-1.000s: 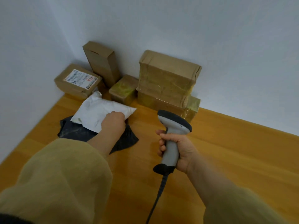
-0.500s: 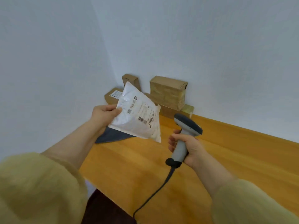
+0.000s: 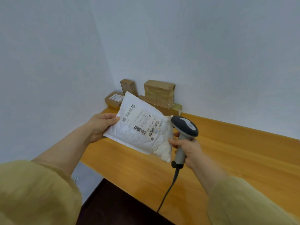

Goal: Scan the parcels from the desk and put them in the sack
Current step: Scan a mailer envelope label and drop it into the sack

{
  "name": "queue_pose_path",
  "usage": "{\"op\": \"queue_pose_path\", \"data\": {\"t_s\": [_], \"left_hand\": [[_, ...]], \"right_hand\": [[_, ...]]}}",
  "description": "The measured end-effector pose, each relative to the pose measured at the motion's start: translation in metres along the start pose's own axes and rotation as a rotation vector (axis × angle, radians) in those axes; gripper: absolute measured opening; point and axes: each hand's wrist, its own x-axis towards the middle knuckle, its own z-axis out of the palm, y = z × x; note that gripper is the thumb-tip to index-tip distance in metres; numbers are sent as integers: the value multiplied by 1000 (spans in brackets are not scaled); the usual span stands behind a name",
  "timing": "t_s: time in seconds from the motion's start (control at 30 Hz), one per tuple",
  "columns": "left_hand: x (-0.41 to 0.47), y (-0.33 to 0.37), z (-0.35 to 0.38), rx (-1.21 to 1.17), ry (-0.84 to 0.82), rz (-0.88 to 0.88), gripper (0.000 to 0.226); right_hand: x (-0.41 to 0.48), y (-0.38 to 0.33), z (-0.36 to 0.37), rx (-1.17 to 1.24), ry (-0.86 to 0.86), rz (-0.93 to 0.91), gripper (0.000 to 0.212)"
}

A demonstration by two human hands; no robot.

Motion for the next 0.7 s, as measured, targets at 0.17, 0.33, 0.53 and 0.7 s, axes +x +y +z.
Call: {"op": "queue_pose_path", "data": {"t_s": [0.17,0.33,0.53,0.7], "left_hand": [[1,10,10,382,108,159,42],[13,33,33,864,-299,252,81],[24,42,51,1151,-355,368,34],[43,42,42,975,-73,365,10]], "right_hand": [[-19,-12,0,-16,20,-141,29],[-32,-29,4,-119,-51,-242,35],[-44,-46,2,-182,63,-355,22],[-54,-59,5,-142,167,-375,15]]}}
